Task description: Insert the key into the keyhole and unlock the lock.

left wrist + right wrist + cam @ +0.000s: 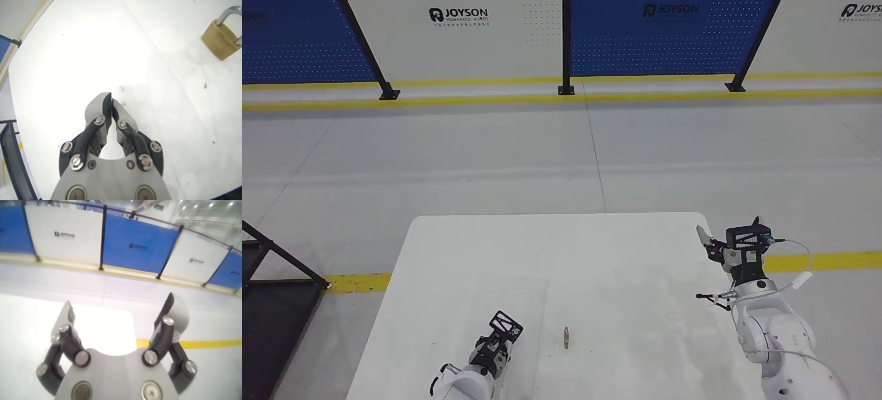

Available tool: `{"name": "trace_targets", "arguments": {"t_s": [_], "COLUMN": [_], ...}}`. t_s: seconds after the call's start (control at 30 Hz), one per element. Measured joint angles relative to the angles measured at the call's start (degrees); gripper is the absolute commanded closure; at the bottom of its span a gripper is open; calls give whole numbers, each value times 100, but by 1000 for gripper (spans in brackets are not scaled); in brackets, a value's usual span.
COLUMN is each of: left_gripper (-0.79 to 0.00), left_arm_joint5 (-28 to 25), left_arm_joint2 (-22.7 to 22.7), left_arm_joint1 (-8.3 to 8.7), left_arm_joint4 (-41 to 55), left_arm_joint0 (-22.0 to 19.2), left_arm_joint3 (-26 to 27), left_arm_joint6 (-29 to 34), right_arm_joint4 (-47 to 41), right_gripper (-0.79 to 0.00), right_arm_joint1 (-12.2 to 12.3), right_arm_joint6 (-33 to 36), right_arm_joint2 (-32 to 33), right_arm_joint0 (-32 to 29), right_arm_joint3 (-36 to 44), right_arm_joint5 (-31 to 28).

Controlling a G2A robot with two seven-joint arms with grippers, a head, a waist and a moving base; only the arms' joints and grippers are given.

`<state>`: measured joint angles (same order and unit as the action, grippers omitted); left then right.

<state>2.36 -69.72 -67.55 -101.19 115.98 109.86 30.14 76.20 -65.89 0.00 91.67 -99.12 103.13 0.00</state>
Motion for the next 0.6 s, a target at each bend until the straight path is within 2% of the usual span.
{"name": "trace_targets", "arguments": {"t_s": [0.43, 0.6], "left_gripper": [0, 0], "left_arm_joint5": [263, 295], "left_arm_joint2": [-237, -373], "left_arm_joint1": [5, 0], "left_arm_joint4": [292, 683], "left_arm_joint0": [259, 319], "left_arm_joint3": [250, 390], "left_arm_joint6": [-348, -619], "right_arm_joint4": [0, 0], "right_gripper": [-785, -785], "right_arm_joint1": [0, 0], "right_arm_joint6": [0, 0], "right_arm_joint2": [0, 0], "right_arm_joint0": [0, 0], "right_arm_joint3": [0, 0], "right_arm_joint5": [0, 0]}}
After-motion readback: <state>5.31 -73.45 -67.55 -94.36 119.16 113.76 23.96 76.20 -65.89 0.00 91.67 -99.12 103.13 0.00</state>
